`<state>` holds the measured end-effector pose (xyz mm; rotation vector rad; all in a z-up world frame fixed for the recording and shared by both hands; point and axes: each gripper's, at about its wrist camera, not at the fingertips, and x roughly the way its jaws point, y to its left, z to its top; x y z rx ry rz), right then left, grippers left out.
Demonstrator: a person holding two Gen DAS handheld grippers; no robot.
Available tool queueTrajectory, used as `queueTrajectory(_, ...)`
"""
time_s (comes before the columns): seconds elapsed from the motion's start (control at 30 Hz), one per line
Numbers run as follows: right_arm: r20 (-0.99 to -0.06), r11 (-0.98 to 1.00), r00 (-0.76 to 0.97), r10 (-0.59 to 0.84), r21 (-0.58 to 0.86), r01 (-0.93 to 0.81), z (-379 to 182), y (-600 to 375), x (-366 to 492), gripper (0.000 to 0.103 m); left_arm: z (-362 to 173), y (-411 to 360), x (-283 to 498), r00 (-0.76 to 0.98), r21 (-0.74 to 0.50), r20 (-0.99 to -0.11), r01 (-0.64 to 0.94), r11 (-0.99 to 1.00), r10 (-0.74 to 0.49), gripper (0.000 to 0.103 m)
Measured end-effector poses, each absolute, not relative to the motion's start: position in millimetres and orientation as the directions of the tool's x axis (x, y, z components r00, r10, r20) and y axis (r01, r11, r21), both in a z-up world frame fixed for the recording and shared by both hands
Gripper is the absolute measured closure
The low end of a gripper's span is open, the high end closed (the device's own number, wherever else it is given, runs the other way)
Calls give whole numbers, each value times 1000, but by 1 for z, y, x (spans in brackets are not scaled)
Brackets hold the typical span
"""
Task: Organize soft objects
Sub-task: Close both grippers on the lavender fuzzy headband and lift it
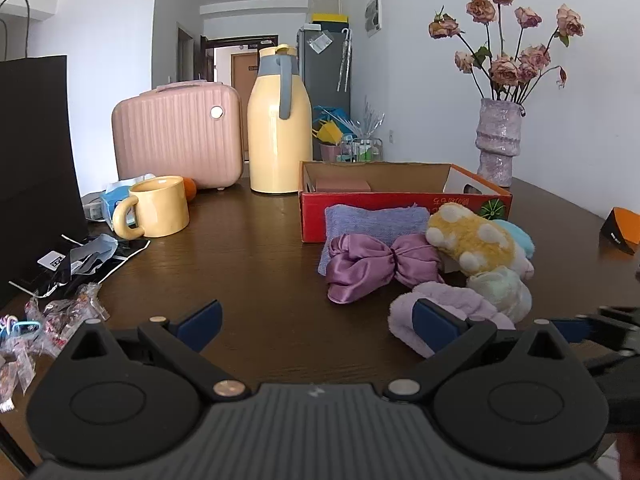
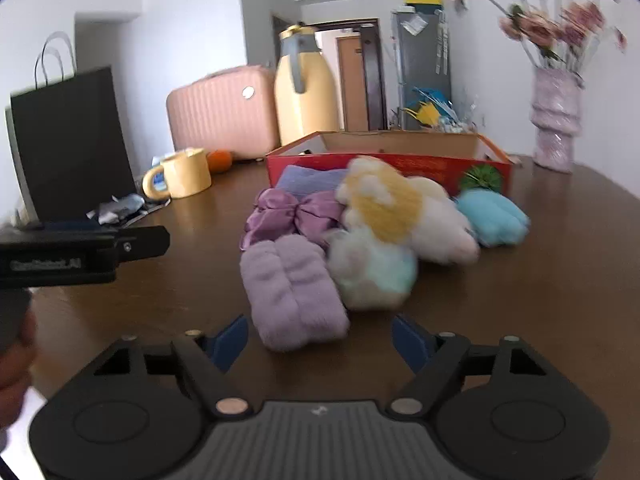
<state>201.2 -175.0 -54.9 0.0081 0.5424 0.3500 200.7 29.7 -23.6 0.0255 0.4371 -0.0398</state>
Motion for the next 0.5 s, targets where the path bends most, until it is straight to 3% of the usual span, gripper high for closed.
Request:
queueTrajectory(0.07, -523, 941, 792, 315, 67, -331, -59, -159, 216, 42, -27, 32, 202, 906, 18, -423, 43, 999, -32, 0)
queueTrajectory(0.1, -529, 940, 788, 316, 64, -334, -60, -153, 222, 57, -28, 34, 204, 904, 16, -426, 43, 999, -32, 0)
queueTrajectory(0.13, -539, 939, 780, 318, 64, -339, -63, -148, 226, 61, -29, 35, 206, 902, 12, -430, 44, 999, -35, 0)
queueTrajectory(0.33, -548, 884, 726, 416, 54, -465, -64, -145, 209, 57, -27, 33, 218, 896, -12, -434, 95, 995, -91, 0)
queueTrajectory(0.4, -560, 863, 705, 436, 38, -503, -65, -152, 200, 39, -26, 26, 221, 894, -10, -432, 128, 992, -120, 0)
queueTrajectory(0.5, -560, 910, 744, 364, 42, -413, -65, -173, 196, 38, -30, 10, 226, 869, -17, -463, 190, 982, -177, 0)
